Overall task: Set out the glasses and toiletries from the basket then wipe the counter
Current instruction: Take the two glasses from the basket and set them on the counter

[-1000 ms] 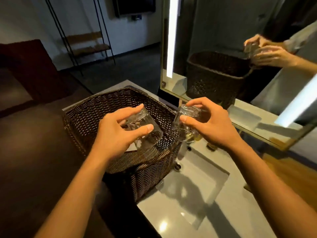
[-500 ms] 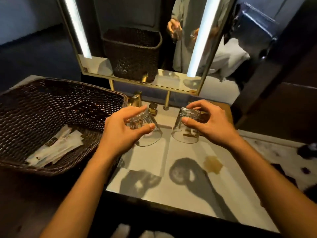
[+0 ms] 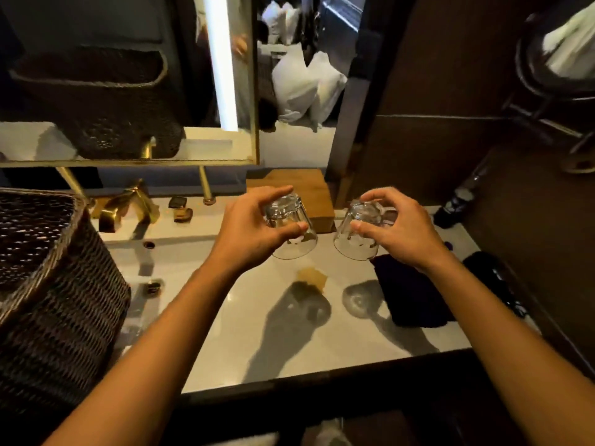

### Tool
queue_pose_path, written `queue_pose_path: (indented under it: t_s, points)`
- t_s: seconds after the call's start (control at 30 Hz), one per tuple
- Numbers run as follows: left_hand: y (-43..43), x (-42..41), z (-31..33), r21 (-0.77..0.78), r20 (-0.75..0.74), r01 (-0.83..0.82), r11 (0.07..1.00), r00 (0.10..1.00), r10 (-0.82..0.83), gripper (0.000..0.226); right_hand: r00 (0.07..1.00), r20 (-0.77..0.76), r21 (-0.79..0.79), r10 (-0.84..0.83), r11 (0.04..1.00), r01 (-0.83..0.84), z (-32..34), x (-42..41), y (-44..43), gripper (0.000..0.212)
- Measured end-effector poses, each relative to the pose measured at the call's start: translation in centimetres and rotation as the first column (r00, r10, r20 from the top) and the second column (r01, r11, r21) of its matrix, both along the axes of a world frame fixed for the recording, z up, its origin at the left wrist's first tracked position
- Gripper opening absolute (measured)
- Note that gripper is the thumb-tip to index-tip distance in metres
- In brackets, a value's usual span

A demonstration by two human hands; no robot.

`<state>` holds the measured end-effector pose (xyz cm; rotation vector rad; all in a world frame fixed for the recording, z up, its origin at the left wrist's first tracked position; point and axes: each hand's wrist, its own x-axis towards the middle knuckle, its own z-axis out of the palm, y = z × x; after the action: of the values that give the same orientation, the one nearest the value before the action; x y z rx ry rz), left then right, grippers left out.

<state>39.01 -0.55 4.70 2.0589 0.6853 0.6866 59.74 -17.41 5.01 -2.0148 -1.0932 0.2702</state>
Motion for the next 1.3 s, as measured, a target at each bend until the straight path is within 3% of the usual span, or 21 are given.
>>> queue_pose_path:
  t_s: [0.17,0.43,0.63,1.3]
  points:
    - [-2.0,9.1,-1.9,-0.005,-0.06,0.014,1.0,0.998,-0.014,0.095,0.994,0.012,-0.058,-0.107,0.992,0.108,-2.0,8.1,-3.6,0.064]
    - [-4.1,22.6,-6.0,-0.027,-0.163,0.08,0.996,0.983,-0.083,0.088,0.976,-0.012,-0.161,-0.218,0.964,0.213,-5.6,21.8,-6.1,0.068]
    - [-4.9,30.4,-9.2,-0.052,-0.234,0.109,0.993,0.965,-0.118,0.078,0.977,-0.064,-0.136,-0.204,0.972,0.194,-8.5,28.8,-5.4,0.066]
    - [-3.6,43.0,-19.2,-0.045,-0.407,-0.034,0.998,0.913,0.013,0.075,0.969,-0.15,-0.372,-0.196,0.919,0.128,-20.3,38.2,1.0,0.07]
